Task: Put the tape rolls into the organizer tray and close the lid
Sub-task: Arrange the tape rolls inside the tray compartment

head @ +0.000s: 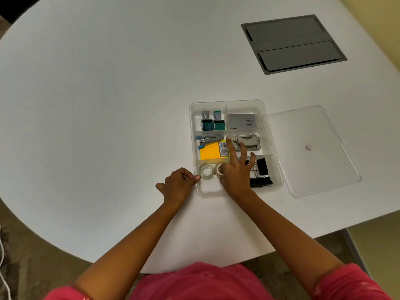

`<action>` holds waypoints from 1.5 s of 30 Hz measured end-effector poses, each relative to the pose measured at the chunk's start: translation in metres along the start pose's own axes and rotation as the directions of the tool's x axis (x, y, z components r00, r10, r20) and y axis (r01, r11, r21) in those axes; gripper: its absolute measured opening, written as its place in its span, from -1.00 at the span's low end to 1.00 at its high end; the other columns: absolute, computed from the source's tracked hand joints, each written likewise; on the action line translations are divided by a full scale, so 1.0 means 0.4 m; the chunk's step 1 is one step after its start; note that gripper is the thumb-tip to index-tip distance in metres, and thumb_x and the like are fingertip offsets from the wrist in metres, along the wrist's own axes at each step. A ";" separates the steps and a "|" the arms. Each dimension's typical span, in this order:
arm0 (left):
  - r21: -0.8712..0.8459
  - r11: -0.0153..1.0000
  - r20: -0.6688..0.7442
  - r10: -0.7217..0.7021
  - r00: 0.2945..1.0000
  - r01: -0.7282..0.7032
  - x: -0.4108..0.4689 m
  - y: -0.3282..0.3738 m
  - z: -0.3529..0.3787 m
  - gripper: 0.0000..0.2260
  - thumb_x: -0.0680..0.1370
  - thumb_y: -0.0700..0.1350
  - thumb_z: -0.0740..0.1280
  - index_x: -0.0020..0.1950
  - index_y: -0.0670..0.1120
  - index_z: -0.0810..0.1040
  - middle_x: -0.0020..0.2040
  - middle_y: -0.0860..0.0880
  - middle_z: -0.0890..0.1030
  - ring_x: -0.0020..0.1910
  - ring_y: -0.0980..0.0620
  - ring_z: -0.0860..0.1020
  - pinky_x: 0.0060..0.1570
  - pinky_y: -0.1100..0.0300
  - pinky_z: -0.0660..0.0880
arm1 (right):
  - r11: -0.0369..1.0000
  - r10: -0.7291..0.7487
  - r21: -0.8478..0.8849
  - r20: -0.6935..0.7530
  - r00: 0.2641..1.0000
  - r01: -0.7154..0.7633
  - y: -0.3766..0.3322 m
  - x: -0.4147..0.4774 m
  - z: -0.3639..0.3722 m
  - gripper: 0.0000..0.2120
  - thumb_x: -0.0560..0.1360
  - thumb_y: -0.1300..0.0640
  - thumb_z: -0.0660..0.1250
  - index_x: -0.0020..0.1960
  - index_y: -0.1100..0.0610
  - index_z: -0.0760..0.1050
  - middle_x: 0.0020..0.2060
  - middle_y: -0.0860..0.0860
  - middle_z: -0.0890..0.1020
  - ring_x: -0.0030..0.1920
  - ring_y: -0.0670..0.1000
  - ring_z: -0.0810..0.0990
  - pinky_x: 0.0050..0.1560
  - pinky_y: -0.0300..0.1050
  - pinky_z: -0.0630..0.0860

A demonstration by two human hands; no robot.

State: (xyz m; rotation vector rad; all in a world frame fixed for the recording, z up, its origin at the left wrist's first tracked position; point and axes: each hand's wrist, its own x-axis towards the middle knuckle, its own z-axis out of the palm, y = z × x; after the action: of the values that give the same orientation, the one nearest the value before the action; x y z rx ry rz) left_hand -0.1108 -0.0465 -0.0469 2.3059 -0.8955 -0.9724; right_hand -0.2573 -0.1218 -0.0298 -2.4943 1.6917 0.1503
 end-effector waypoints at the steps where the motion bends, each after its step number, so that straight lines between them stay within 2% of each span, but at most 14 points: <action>1: 0.001 1.000 0.002 0.000 1.000 0.000 0.001 0.000 0.000 -0.75 0.41 0.17 0.40 -0.36 0.09 0.46 -0.38 0.15 0.48 -0.32 0.28 0.38 -0.08 0.07 0.07 | 1.000 -0.007 -0.003 0.010 1.000 0.007 -0.001 0.002 -0.003 -0.81 0.30 0.23 0.52 -0.38 0.09 0.53 0.57 0.05 0.00 0.53 0.30 -0.09 0.41 0.42 -0.01; 9: 0.011 1.000 -0.003 0.002 1.000 -0.002 0.002 0.000 0.002 -0.76 0.41 0.17 0.40 -0.35 0.09 0.46 -0.38 0.15 0.49 -0.30 0.30 0.38 -0.07 0.07 0.08 | 0.999 -0.041 0.022 0.025 0.999 0.040 0.005 0.004 -0.007 -0.84 0.34 0.18 0.50 -0.35 0.09 0.54 0.57 0.05 -0.03 0.54 0.28 -0.14 0.42 0.40 -0.05; 12: 0.012 1.000 -0.002 -0.002 1.000 0.002 0.000 0.001 0.002 -0.75 0.41 0.16 0.40 -0.37 0.09 0.45 -0.39 0.15 0.49 -0.31 0.30 0.38 -0.08 0.07 0.07 | 0.998 -0.044 0.038 0.037 0.998 0.042 0.005 0.002 -0.007 -0.86 0.34 0.13 0.52 -0.24 0.10 0.56 0.57 0.09 -0.03 0.54 0.29 -0.10 0.41 0.39 -0.02; 16: 0.016 1.000 -0.008 -0.008 1.000 0.008 -0.002 0.008 0.003 -0.76 0.43 0.14 0.40 -0.35 0.08 0.44 -0.39 0.16 0.46 -0.32 0.28 0.37 -0.08 0.08 0.07 | 0.998 0.067 0.011 0.059 0.996 -0.068 0.009 -0.013 -0.013 -0.48 0.27 -0.06 0.55 0.11 0.09 0.46 0.52 0.18 0.09 0.48 0.26 0.11 0.33 0.30 0.19; 18: 0.011 1.000 -0.017 -0.008 1.000 0.008 -0.004 0.009 0.005 -0.78 0.43 0.13 0.40 -0.31 0.07 0.46 -0.39 0.16 0.46 -0.33 0.28 0.36 -0.07 0.08 0.07 | 0.991 0.119 0.057 -0.007 0.993 -0.119 0.017 -0.030 -0.029 -0.46 0.25 -0.08 0.56 0.12 0.08 0.45 0.48 0.20 0.18 0.44 0.26 0.18 0.28 0.26 0.25; 21: 0.009 1.000 -0.016 -0.007 1.000 0.007 -0.004 0.007 0.005 -0.79 0.44 0.13 0.39 -0.29 0.06 0.48 -0.39 0.16 0.46 -0.33 0.26 0.37 -0.07 0.08 0.07 | 0.970 0.205 0.169 -0.173 0.963 -0.177 0.044 -0.056 -0.044 -0.58 0.25 0.01 0.58 0.00 0.08 0.48 0.39 0.21 0.33 0.36 0.25 0.30 0.22 0.22 0.30; 23: 0.040 0.999 0.001 0.003 1.000 -0.003 -0.005 0.009 0.001 -0.78 0.46 0.14 0.36 -0.29 0.07 0.46 -0.39 0.16 0.45 -0.33 0.23 0.38 -0.06 0.08 0.07 | 0.944 0.271 0.276 -0.338 0.902 -0.180 0.078 -0.073 -0.050 -0.68 0.28 0.16 0.54 -0.05 0.10 0.49 0.27 0.19 0.42 0.24 0.19 0.39 0.15 0.08 0.32; 25: 0.076 0.997 0.035 0.018 0.999 -0.021 -0.004 0.009 0.000 -0.79 0.48 0.14 0.33 -0.27 0.07 0.45 -0.40 0.15 0.44 -0.30 0.14 0.41 -0.04 0.08 0.07 | 0.948 0.265 0.296 -0.540 0.799 -0.115 0.119 -0.090 -0.046 -0.82 0.37 0.30 0.45 -0.07 0.17 0.52 0.08 0.19 0.53 0.05 0.12 0.44 0.01 -0.13 0.27; 28: 0.096 0.995 0.050 0.033 0.998 -0.038 -0.006 0.009 0.002 -0.79 0.50 0.14 0.30 -0.23 0.04 0.46 -0.40 0.14 0.44 -0.25 0.08 0.43 -0.03 0.07 0.07 | 0.965 0.214 0.259 -0.685 0.697 -0.042 0.183 -0.107 -0.027 -0.89 0.40 0.42 0.35 -0.13 0.26 0.55 -0.13 0.22 0.58 -0.12 0.10 0.43 -0.16 -0.11 0.38; 35: 0.086 0.996 0.048 -0.018 0.999 0.014 -0.003 0.007 0.003 -0.71 0.48 0.16 0.32 -0.36 0.08 0.39 -0.40 0.15 0.45 -0.26 0.08 0.43 -0.04 0.06 0.07 | 0.897 0.405 0.407 -0.593 0.696 -0.174 0.298 -0.094 0.003 -0.79 0.39 0.49 0.22 -0.10 0.24 0.47 -0.15 0.20 0.52 -0.14 0.12 0.44 -0.22 -0.09 0.41; 38: 0.087 0.995 0.064 -0.049 0.997 0.044 0.002 0.009 0.003 -0.70 0.48 0.18 0.31 -0.38 0.08 0.39 -0.39 0.16 0.46 -0.26 0.10 0.42 -0.02 0.06 0.06 | 0.771 0.559 0.576 -0.404 0.724 -0.273 0.338 -0.083 0.022 -0.85 0.46 0.42 0.25 -0.01 0.26 0.44 -0.05 0.22 0.49 -0.04 0.17 0.46 -0.12 -0.04 0.43; 40: 0.082 0.995 0.068 -0.058 0.996 0.053 0.006 0.009 0.003 -0.70 0.48 0.18 0.31 -0.37 0.08 0.39 -0.38 0.16 0.45 -0.27 0.11 0.41 -0.01 0.05 0.04 | 0.709 0.595 0.605 -0.237 0.768 -0.362 0.361 -0.082 0.040 -0.86 0.50 0.31 0.31 0.05 0.29 0.43 -0.03 0.25 0.51 0.01 0.23 0.44 -0.05 0.04 0.43; 42: 0.085 0.995 0.066 -0.060 0.996 0.054 0.006 0.009 0.005 -0.70 0.47 0.18 0.32 -0.37 0.08 0.40 -0.38 0.17 0.45 -0.30 0.14 0.39 -0.01 0.05 0.03 | 0.723 0.565 0.558 -0.139 0.813 -0.407 0.377 -0.089 0.057 -0.80 0.50 0.22 0.37 0.06 0.31 0.46 -0.05 0.28 0.54 0.00 0.26 0.44 -0.03 0.07 0.42; 45: 0.091 0.995 0.062 -0.053 0.997 0.047 0.006 0.007 0.008 -0.71 0.48 0.18 0.31 -0.36 0.07 0.41 -0.38 0.16 0.45 -0.32 0.18 0.36 0.00 0.03 0.03 | 0.801 0.494 0.450 -0.122 0.861 -0.395 0.388 -0.096 0.063 -0.85 0.50 0.25 0.37 0.01 0.32 0.51 -0.09 0.29 0.56 -0.03 0.26 0.48 -0.06 0.12 0.47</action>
State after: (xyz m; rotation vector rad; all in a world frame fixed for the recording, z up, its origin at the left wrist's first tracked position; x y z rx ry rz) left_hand -0.1131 -0.0504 -0.0482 2.3946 -0.9293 -1.0528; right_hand -0.4159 -0.1396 -0.0562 -1.8279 2.1194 -0.4372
